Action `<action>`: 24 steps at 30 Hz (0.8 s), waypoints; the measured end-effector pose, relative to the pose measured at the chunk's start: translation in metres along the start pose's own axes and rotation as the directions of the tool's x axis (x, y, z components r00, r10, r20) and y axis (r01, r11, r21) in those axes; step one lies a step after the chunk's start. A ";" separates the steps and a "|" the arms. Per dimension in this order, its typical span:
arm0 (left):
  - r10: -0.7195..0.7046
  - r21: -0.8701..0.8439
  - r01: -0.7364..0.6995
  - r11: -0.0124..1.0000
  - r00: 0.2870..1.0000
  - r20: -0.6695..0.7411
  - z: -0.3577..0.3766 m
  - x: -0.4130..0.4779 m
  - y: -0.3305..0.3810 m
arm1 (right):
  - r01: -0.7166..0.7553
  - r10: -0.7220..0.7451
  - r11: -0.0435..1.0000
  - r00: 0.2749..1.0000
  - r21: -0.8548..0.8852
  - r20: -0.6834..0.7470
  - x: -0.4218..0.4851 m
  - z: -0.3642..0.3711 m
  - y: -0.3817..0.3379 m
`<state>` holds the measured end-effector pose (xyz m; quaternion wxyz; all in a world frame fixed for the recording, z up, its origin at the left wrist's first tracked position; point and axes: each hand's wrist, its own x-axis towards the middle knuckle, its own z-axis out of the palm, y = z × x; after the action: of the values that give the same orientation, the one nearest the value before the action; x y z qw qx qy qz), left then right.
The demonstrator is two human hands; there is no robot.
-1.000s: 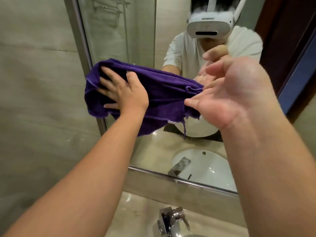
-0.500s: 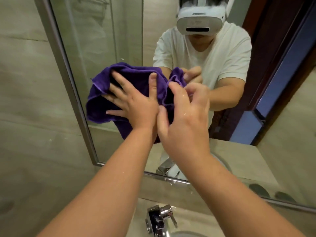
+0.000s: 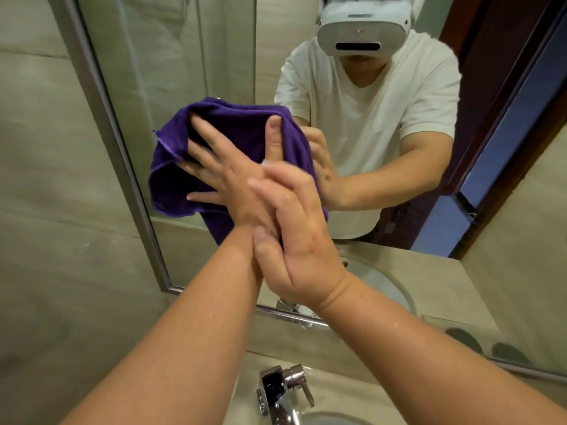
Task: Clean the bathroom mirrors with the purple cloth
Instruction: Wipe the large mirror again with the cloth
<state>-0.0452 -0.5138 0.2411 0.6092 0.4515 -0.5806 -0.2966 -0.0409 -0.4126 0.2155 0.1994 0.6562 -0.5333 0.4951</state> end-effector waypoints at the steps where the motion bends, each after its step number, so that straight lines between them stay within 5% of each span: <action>1: 0.002 -0.018 -0.002 1.000 1.000 -0.016 -0.003 0.000 0.000 | -0.013 0.013 1.000 1.000 -0.021 -0.011 0.006 0.002 0.002; 4: 0.036 -0.044 -0.037 0.998 0.999 -0.035 -0.016 0.011 -0.002 | 0.040 -0.016 0.953 0.996 -0.299 0.083 0.016 0.000 0.013; 7: 0.097 -0.029 -0.097 0.995 0.995 -0.018 -0.031 0.031 -0.008 | 0.272 -0.080 0.701 0.949 -0.659 0.306 0.022 -0.022 0.034; 9: 0.119 -0.026 -0.119 0.993 0.993 -0.005 -0.038 0.038 -0.011 | 0.388 -0.119 0.536 0.914 -0.750 0.388 0.035 -0.038 0.044; 12: 0.085 -0.117 -0.088 0.989 0.996 -0.026 -0.036 0.039 -0.007 | 0.496 -0.176 0.366 0.867 -0.787 0.465 0.059 -0.056 0.051; 15: -0.092 -0.254 0.067 0.965 0.992 -0.089 -0.023 0.050 -0.007 | 0.559 -0.185 0.248 0.829 -0.792 0.527 0.063 -0.063 0.058; 19: -0.120 -0.098 0.105 0.990 0.978 -0.168 -0.008 0.041 -0.061 | 0.645 -0.201 0.217 0.764 -0.732 0.613 0.015 -0.037 0.078; 24: -0.333 -0.014 0.333 0.943 0.943 0.014 -0.013 -0.049 -0.180 | 0.800 0.008 0.178 0.581 -0.573 0.814 -0.116 0.003 0.097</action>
<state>-0.0106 -0.5425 0.0592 0.5505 0.5365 -0.4972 -0.4025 -0.1197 -0.3903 0.0886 0.4662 0.6632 -0.5259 -0.2576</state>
